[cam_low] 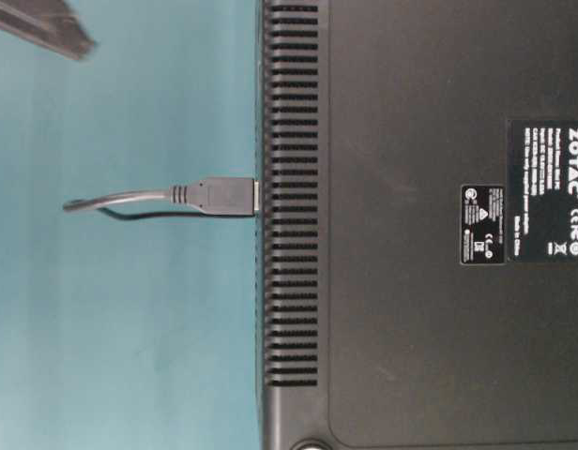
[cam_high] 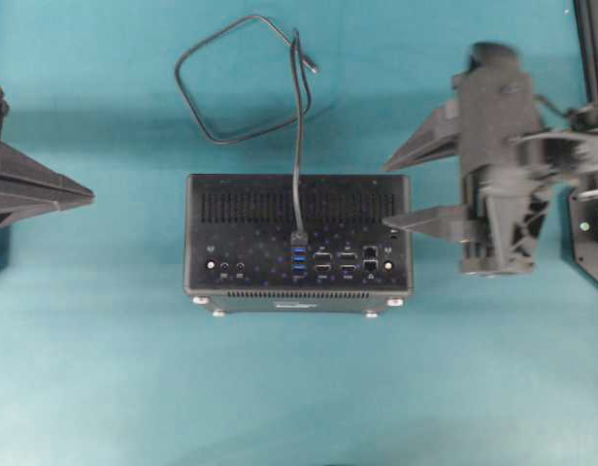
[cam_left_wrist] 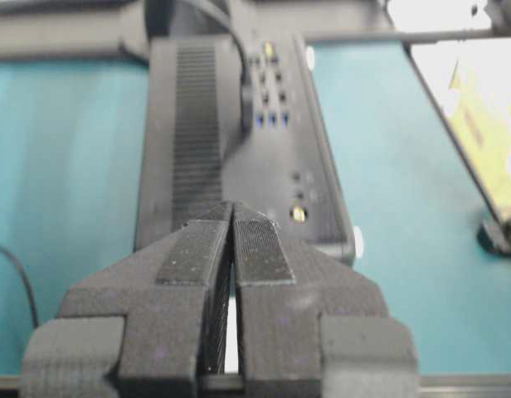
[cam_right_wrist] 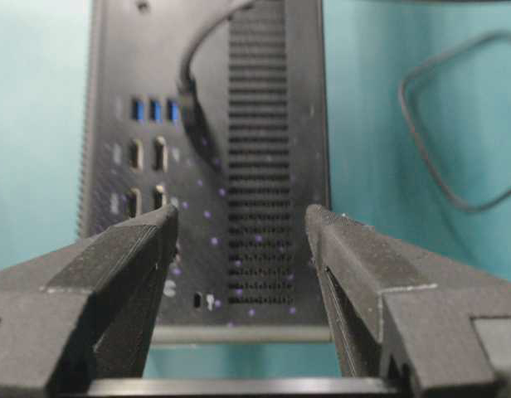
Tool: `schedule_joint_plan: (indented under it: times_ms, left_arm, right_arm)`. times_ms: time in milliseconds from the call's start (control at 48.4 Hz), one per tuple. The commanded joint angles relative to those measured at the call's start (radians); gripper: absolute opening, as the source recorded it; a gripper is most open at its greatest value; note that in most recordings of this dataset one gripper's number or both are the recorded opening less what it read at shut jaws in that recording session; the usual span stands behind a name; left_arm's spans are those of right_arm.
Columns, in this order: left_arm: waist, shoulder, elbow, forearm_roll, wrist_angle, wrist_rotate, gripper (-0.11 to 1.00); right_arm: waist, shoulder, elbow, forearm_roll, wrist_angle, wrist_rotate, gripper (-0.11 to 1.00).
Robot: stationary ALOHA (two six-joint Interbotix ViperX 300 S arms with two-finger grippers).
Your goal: Insert the USB into the PC box with both arms.
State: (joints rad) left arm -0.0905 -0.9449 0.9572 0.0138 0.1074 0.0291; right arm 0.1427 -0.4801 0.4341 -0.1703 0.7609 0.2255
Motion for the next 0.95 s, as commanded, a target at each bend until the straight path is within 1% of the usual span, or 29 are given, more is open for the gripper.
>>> schedule_joint_plan:
  times_ms: [0, 145, 248, 455, 682, 931]
  left_arm:
    - [-0.002, 0.003, -0.008, 0.002, -0.021, 0.005, 0.00]
    - [-0.002, 0.003, 0.000, 0.002, -0.021, 0.005, 0.00]
    - [-0.002, 0.003, 0.002, 0.002, -0.020, 0.005, 0.00]
    - [-0.002, -0.017, 0.026, 0.002, -0.014, 0.003, 0.00]
    - [-0.002, -0.043, 0.028, 0.002, -0.012, 0.005, 0.00]
    - [-0.002, -0.038, 0.034, 0.002, -0.012, 0.002, 0.00]
  right_arm:
    - [-0.003, -0.031, 0.005, -0.002, -0.048, 0.012, 0.69]
    - [-0.002, -0.041, 0.029, 0.000, -0.103, 0.014, 0.69]
    - [-0.002, -0.041, 0.040, -0.002, -0.118, 0.014, 0.69]
    - [-0.002, -0.046, 0.049, -0.002, -0.115, 0.014, 0.69]
    - [-0.002, -0.061, 0.057, -0.002, -0.114, 0.014, 0.69]
    - [-0.002, -0.063, 0.058, 0.000, -0.112, 0.012, 0.69]
